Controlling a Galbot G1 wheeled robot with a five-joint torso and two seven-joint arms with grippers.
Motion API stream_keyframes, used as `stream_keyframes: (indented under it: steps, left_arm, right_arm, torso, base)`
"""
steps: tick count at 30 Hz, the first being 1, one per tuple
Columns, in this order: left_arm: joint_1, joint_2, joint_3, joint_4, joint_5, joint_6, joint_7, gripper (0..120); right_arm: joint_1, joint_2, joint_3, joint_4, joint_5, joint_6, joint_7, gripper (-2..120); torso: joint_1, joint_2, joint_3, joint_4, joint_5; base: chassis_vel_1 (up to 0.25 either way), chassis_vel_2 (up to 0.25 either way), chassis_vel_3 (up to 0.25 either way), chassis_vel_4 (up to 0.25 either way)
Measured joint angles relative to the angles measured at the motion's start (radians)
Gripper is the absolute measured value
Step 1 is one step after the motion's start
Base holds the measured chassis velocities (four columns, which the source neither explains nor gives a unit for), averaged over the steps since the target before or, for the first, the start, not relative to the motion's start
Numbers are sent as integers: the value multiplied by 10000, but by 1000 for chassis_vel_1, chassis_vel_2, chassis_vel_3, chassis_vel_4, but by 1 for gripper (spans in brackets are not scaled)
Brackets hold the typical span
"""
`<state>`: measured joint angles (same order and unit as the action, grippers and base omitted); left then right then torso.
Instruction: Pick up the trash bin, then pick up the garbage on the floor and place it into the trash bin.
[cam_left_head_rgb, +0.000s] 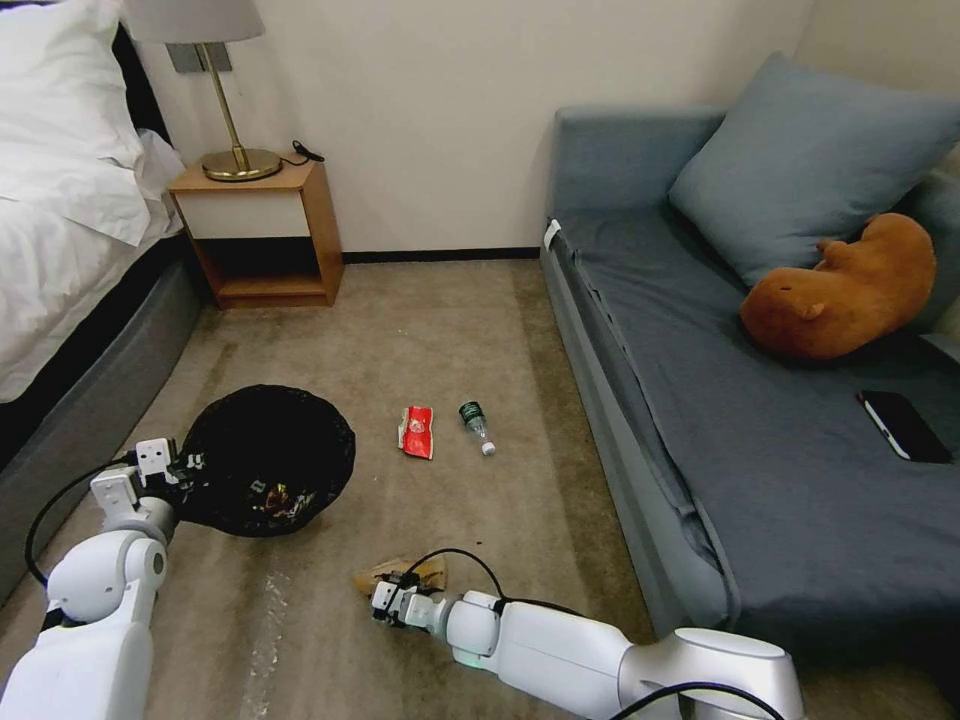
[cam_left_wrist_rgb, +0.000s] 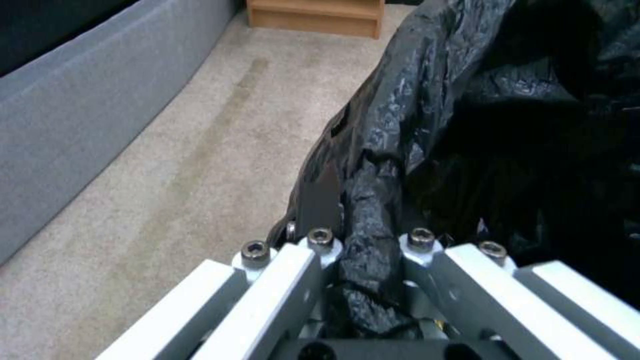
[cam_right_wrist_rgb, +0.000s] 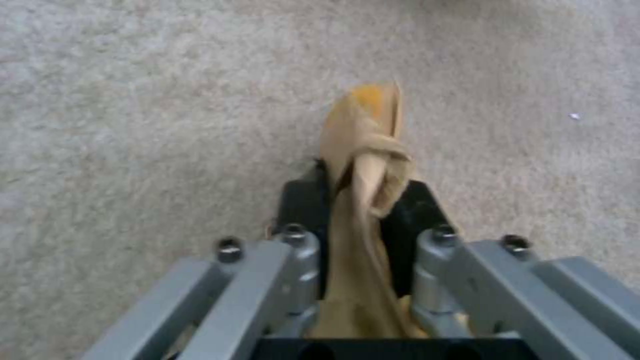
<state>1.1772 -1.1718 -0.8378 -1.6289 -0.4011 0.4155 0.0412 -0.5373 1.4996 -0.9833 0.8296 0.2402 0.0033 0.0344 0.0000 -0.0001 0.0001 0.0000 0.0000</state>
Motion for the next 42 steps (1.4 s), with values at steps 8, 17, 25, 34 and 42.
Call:
stream_keyframes:
  steps: [8, 17, 25, 34, 42]
  left_arm:
    - [2, 114, 1, 117, -20, -61, 43, 4]
    - [-134, 107, 153, 325, 12, -130, 61, 4]
    - [-166, 220, 302, 397, 23, -164, 68, 4]
    - [-234, 205, 498, 419, 95, -180, 51, 4]
    - [-296, 41, 667, 337, 261, -181, 10, 4]
  right_arm:
    - [160, -250, 384, 232, 32, -41, 28, 0]
    - [739, -932, 1146, 1068, 188, -117, 57, 0]
    - [1899, -1552, 1863, 1771, 88, 261, -238, 0]
    - [3427, -1948, 1872, 3766, 1491, -236, -230, 0]
    - [4257, -1359, 1160, 5790, 3714, -1283, 557, 0]
  torso:
    - [0, 0, 0, 1, 0]
    - [0, 0, 0, -1, 0]
    - [0, 0, 0, -1, 0]
    - [0, 0, 0, -1, 0]
    - [1, 0, -1, 2, -1]
  base:
    - [0, 0, 0, 0]
    - [0, 0, 0, 0]
    - [0, 0, 0, 0]
    - [0, 0, 0, 0]
    - [0, 0, 0, 0]
